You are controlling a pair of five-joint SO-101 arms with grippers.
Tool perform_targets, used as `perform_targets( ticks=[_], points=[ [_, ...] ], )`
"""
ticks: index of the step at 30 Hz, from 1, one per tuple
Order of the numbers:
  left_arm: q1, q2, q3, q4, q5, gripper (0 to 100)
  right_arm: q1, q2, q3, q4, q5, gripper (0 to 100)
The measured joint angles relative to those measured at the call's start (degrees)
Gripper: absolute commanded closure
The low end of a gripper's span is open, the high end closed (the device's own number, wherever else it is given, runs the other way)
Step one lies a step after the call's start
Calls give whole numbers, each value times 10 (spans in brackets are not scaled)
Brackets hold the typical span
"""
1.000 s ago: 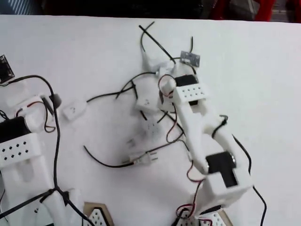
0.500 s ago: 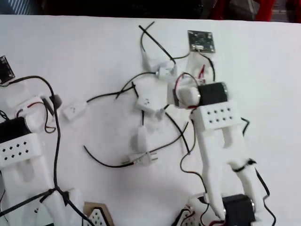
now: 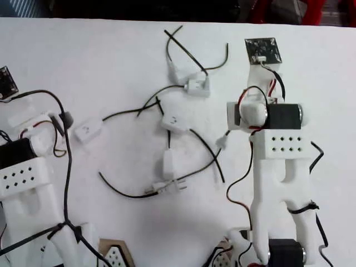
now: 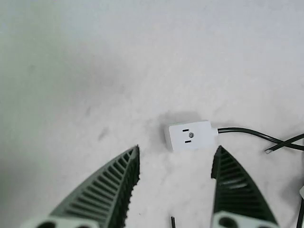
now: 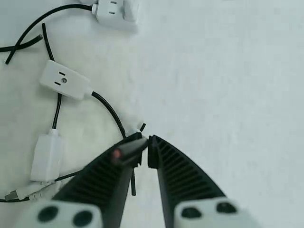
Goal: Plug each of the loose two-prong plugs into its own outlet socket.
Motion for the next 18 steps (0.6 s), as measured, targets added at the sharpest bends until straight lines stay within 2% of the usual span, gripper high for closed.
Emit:
perform_targets(
  ticks=[4, 11, 18],
  points=[
    [0, 0, 0, 0, 0, 754, -19, 69, -21, 0, 1, 975],
    [0, 0, 0, 0, 0, 754, -64, 228, -120, -33, 1, 842],
    [0, 0, 0, 0, 0, 754, -83, 283, -227, -29, 1, 885]
  ],
)
